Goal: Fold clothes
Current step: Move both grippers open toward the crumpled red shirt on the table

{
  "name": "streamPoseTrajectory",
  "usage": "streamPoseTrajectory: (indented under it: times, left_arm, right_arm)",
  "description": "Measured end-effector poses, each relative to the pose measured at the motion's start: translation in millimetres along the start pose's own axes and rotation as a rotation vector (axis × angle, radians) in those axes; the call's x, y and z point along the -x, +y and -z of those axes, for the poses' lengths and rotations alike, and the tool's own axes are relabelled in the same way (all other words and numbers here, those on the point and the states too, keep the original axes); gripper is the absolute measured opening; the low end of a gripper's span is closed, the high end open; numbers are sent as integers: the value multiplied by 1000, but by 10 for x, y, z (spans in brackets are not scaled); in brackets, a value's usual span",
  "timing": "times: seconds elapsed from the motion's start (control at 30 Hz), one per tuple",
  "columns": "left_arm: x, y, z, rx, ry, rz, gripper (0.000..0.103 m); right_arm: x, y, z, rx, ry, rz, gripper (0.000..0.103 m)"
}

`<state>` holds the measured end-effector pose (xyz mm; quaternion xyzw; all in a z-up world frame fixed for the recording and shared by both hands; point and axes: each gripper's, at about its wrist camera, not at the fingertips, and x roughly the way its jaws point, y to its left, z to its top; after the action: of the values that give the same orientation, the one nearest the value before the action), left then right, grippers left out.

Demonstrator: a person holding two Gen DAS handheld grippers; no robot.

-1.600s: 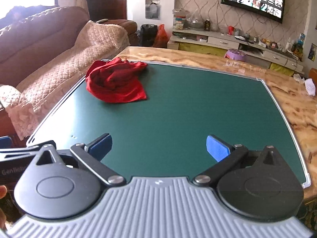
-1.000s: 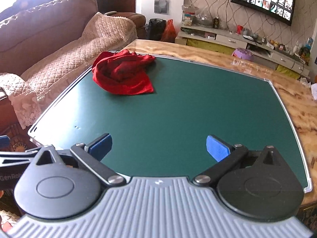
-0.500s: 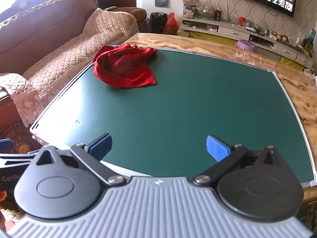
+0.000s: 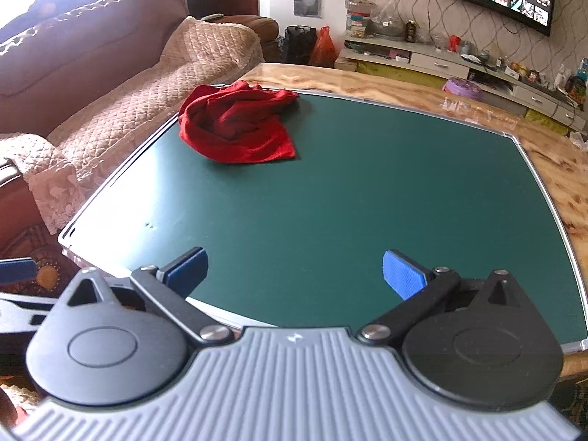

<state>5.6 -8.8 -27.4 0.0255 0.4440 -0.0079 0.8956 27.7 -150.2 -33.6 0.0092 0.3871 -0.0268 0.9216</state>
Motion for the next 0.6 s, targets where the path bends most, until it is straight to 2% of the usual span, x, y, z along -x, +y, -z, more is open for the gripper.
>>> streamPoseTrajectory:
  times: [0.37, 0.6]
  left_arm:
    - [-98, 27, -25, 25, 6, 8, 103]
    - [-169, 85, -73, 49, -2, -3, 103]
  right_arm:
    - [-108, -41, -44, -4, 4, -39, 103]
    - [-107, -67, -4, -28, -41, -78, 103]
